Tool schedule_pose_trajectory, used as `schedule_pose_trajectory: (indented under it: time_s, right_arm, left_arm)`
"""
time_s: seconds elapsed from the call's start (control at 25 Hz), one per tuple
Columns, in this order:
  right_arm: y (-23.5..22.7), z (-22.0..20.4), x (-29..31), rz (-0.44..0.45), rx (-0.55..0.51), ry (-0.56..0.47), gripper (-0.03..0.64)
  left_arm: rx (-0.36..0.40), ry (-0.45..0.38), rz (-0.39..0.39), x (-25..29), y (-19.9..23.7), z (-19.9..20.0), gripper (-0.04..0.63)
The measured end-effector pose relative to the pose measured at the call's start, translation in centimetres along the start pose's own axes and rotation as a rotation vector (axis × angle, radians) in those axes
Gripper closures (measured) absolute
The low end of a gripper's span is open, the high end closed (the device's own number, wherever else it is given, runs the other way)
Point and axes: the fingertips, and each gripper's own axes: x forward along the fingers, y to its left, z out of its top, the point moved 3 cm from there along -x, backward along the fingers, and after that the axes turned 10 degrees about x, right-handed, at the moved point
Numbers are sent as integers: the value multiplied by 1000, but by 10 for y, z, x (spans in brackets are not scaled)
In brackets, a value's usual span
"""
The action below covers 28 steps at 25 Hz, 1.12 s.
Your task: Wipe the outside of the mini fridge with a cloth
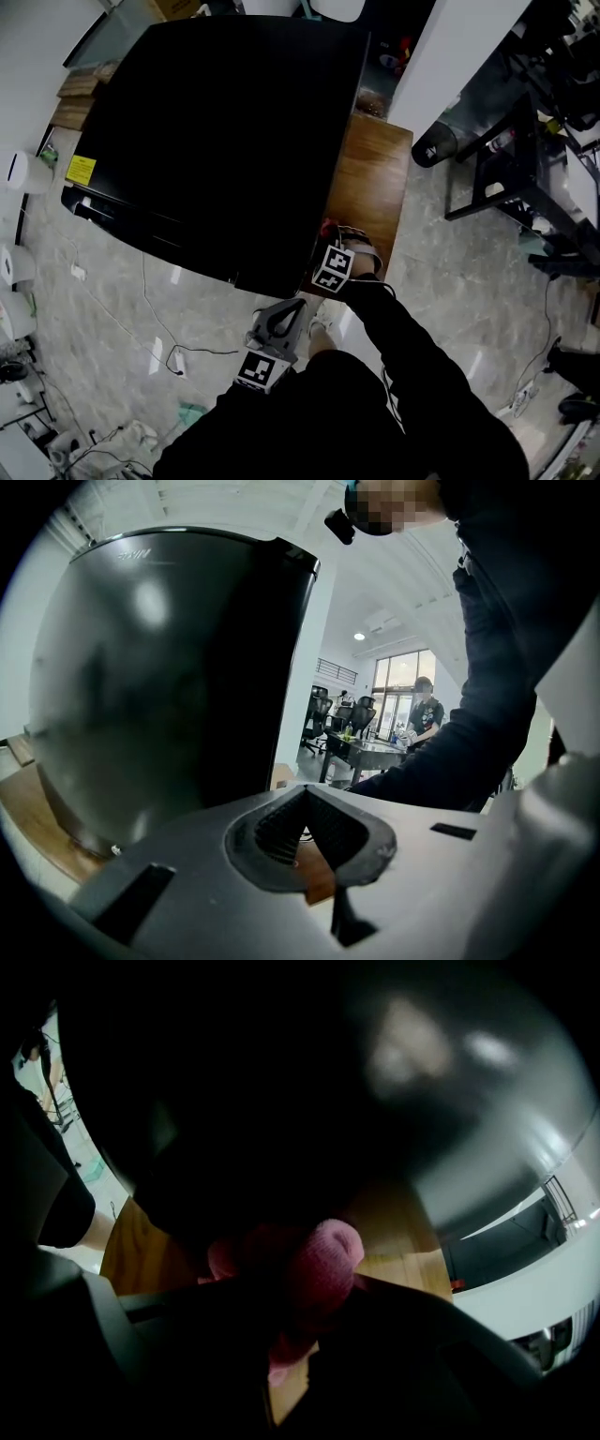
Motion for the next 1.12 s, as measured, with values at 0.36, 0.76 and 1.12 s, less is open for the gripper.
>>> schedule_pose_trajectory:
  time_s: [0.36,0.76,1.12]
  right_arm:
    - [-7,2,-79,-38,238,-140,566]
    - [88,92,-288,117,528,-570,566]
    - [223,272,-390,416,505,-866,566]
  left_arm:
    - [-15,-64,36,-53,-3,27,591]
    - [13,-161,48,-177,18,56,589]
    - [-18,-269,195,-364,69,51,589]
